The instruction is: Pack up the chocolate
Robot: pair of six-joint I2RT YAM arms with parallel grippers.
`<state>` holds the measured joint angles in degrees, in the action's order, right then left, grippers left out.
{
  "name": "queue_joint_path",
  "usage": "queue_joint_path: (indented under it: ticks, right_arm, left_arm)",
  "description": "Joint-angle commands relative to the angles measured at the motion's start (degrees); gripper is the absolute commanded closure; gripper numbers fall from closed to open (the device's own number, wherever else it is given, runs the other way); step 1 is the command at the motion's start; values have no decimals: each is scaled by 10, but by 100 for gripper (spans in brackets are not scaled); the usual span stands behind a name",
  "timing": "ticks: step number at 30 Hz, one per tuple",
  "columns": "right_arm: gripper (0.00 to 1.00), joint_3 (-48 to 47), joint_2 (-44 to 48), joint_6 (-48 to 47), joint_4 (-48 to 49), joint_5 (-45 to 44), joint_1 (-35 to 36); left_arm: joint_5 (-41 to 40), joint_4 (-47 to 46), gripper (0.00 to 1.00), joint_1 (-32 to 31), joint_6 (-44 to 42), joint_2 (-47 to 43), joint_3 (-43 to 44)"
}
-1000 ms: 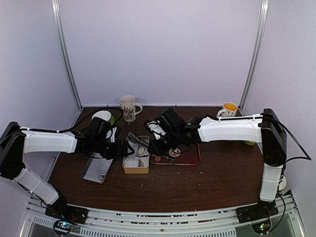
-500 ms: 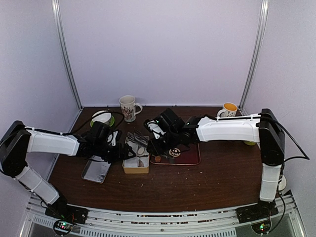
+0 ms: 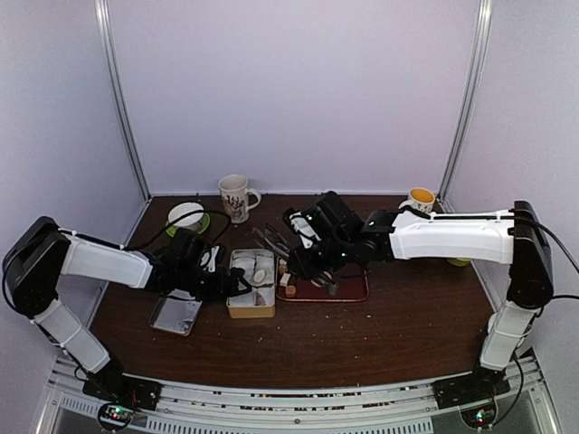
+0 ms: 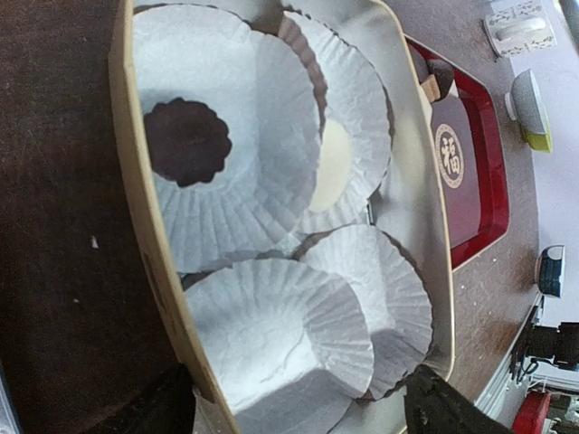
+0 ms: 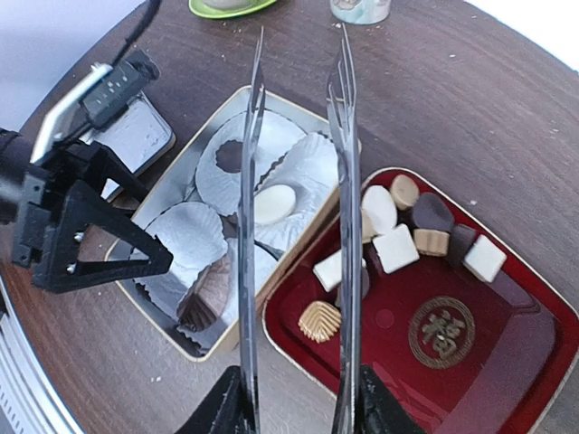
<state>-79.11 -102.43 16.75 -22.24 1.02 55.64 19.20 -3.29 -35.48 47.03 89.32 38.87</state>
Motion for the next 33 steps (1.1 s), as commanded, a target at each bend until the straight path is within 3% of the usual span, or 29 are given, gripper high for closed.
queue_joint_path:
  ticks: [1, 6, 12, 21, 28, 33]
  right_arm:
    - [62, 43, 62, 6, -19, -47, -3]
    - [62, 101, 113, 11, -47, -45, -13]
    - [61, 142, 153, 18, -92, -28, -14]
    - [57, 175, 188, 70, -99, 8, -11]
    - [57, 169, 186, 81, -118, 3, 0]
    - [57, 172, 192, 90, -127, -1, 4]
  left_arm:
    - [20, -55, 17, -18, 15, 9, 0]
    - [4, -75, 18, -28, 21, -4, -16]
    - [-62, -31, 16, -28, -8, -96, -29]
    - [-145, 37, 3, -13, -110, -263, -34]
    - [-126, 19, 2, -7, -206, -351, -60]
    - [-170, 35, 2, -7, -274, -417, -82]
